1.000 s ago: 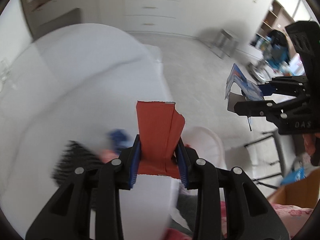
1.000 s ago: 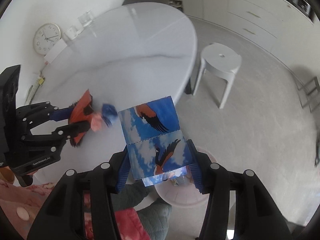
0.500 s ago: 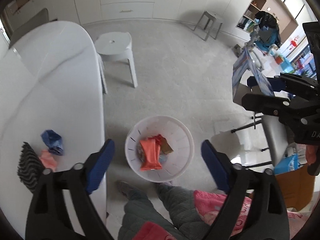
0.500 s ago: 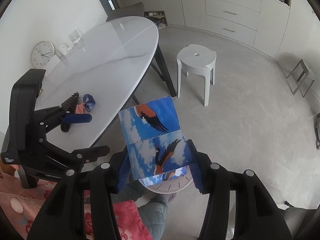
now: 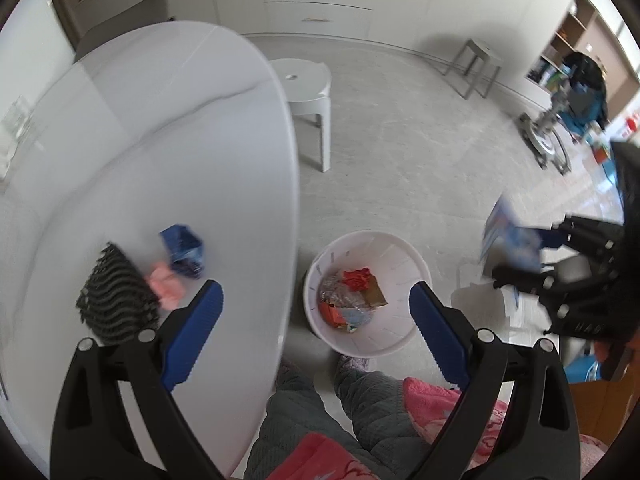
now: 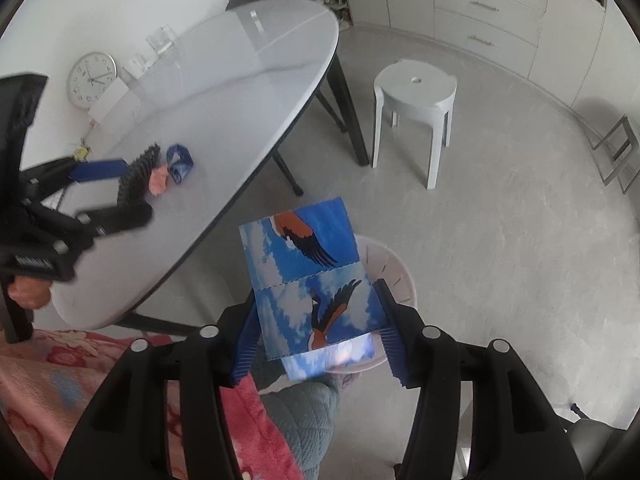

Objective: Collect trash
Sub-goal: 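Grasp the blue crumpled item with the right gripper while the left approaches the black mesh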

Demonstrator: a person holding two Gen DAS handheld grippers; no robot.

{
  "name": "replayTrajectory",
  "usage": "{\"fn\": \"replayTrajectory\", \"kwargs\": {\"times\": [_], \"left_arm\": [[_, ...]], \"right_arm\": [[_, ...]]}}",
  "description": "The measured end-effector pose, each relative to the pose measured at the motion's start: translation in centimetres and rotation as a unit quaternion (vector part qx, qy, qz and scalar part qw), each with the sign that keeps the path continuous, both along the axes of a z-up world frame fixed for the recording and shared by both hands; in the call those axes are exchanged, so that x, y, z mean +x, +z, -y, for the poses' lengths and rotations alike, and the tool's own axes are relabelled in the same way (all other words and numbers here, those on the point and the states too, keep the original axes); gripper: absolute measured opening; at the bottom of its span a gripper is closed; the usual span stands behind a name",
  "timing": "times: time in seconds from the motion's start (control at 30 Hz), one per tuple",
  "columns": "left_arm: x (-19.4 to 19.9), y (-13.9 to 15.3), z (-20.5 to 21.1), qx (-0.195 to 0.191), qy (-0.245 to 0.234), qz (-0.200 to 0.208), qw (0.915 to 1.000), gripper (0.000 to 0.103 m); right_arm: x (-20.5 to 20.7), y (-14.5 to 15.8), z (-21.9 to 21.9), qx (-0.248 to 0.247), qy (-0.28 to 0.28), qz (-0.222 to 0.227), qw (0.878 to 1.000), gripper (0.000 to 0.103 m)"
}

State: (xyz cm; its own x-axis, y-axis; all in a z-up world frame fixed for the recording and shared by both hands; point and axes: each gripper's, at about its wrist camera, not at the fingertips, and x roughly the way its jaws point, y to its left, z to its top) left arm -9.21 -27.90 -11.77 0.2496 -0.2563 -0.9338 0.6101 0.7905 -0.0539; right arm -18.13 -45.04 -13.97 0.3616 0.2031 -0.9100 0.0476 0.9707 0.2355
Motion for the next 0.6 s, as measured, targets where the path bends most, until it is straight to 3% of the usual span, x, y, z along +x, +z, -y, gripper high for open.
{"fn": "replayTrajectory", "kwargs": {"times": [0.03,0.1,0.33,0.6], "left_arm": [[0.3,0.1,-0.6,-0.001,0.007,-0.001,1.0000,0.090],[0.8,0.3,-1.9,-0.003,0.021,0.002,0.9998,0.090],[3.0,1.2,-8.1,0.004,0.077,0.030,0.9965,0.090],[4.7,1.2,-16.3,-0.002,0.163,0.037,0.9860,0.090]], "right_arm": [[0.2,-0.4,-0.3,-0.005,-0.002,-0.004,1.000,0.084],[0.6,-0.7,-0.8,-0.006,-0.009,-0.007,1.000,0.091],[3.5,2.0,-3.3,0.006,-0.003,0.036,0.999,0.095],[9.8,4.0,-10.4,0.014,0.088,0.075,0.993,0.095]]}}
